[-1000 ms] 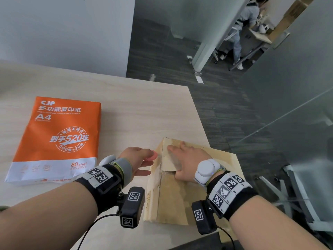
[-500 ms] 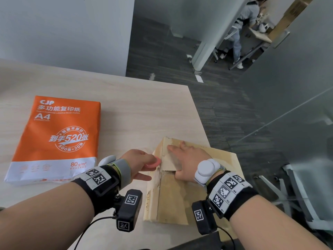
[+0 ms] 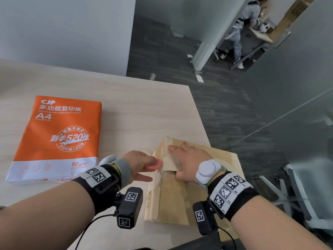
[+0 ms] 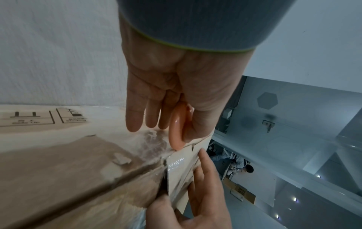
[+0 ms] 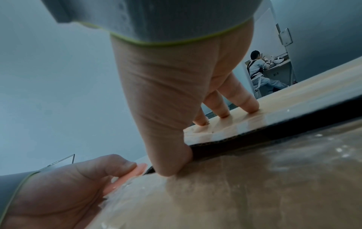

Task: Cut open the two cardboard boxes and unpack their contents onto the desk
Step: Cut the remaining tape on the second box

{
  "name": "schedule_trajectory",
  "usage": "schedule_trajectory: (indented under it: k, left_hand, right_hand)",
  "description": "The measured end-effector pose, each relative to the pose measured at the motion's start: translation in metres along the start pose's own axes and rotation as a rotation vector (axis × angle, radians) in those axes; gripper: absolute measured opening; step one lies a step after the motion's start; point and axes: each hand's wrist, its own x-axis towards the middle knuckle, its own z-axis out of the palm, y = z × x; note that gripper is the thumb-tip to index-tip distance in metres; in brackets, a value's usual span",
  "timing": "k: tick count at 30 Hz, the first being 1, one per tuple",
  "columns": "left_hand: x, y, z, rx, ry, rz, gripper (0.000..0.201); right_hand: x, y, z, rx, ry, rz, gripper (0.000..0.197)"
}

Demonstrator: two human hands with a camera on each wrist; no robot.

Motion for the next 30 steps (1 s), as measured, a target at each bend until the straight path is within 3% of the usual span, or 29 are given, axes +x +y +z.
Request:
schedule_trajectory:
  k: [5,9,14,16,18,22,26,30]
  left_hand:
    - [-0.003,-0.005,-0.002,0.072,-0.014,-0.023,0.016]
    - [-0.001,-0.007,-0.001,0.114,0.006,0.0,0.026]
    - [-0.005,-0.002,-0.006,0.292,-0.015,0.026,0.011]
    - [-0.002,-0.004,-0.015,0.229,-0.01,0.028,0.02]
    - [0.004,-0.009,-0.029,0.208,0.079,0.055,0.028]
    - [0.021,-0.028,-0.061,0.52,0.305,0.044,0.032]
    - [0.032,-0.042,-0.072,0.961,0.343,0.02,0.039]
    - [0.039,-0.051,-0.072,1.124,0.307,0.049,0.04]
  right_hand:
    - [0.001,-0.001,0.001,-0.013,0.009,0.001,0.078]
    - [0.001,-0.001,0.001,-0.012,0.011,0.007,0.076]
    - [0.002,0.0,-0.002,0.01,0.011,0.004,0.079]
    - [0.002,0.0,-0.002,0.01,0.012,-0.001,0.08]
    - [0.001,0.0,-0.001,0.013,0.016,-0.007,0.08]
    - [0.001,0.002,0.002,0.019,0.02,-0.001,0.081]
    - [0.002,0.003,0.004,0.024,0.022,-0.002,0.083]
    - [0.003,0.002,0.004,0.024,0.03,-0.008,0.083]
